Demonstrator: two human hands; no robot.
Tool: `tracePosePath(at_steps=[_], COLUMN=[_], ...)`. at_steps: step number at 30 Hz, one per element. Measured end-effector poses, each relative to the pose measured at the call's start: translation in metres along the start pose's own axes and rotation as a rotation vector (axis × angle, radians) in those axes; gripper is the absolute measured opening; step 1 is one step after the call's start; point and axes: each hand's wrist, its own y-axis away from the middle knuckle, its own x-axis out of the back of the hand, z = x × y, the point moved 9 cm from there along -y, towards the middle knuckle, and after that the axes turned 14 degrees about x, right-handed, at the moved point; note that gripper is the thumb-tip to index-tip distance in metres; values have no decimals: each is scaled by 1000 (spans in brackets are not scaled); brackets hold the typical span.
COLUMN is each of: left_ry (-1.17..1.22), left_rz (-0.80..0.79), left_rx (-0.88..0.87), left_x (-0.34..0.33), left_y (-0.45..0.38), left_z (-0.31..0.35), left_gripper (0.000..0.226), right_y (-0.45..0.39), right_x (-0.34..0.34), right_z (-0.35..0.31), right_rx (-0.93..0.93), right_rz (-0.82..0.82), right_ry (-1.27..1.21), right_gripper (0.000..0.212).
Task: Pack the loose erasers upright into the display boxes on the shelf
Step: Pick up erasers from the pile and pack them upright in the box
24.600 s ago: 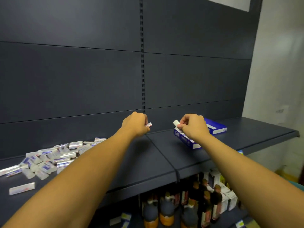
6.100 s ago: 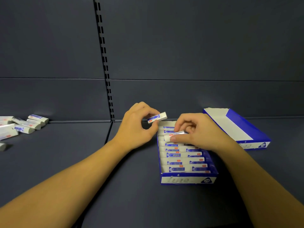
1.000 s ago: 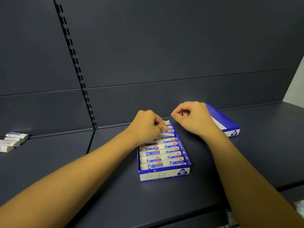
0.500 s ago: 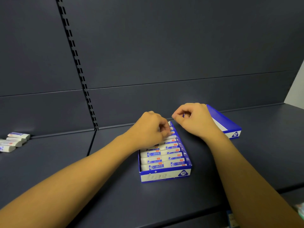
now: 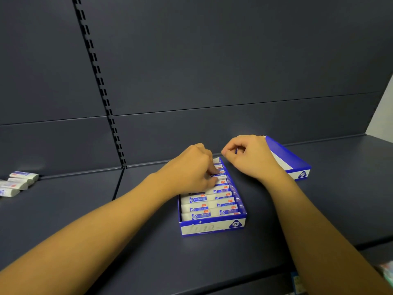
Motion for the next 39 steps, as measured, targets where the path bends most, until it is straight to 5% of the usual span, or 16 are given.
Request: tracePosePath(at_steps=[9,18,26,33,39], left_ry=[-108,274,23,-133,-197], left_rz=[42,175,41,-26,28], left_rx=[-105,258,698,937,1061], left_x=[-4,34,51,83,105], left_y=[4,15,82,157,211], left_z=[9,-62,-153,-155,-122], left_gripper=[35,25,31,26,28], right_y=[2,7,3,-3,10], right_x=[-3,-13,-6,3,-15], right_z=[-1,2,5,-26,-112], right_rx=[-31,-55,-113,-95,130], right_rz=[-44,-64,-7,-225,-382], right_ry=[-22,-85,-80,38,207], right_gripper=[3,3,11,15,16])
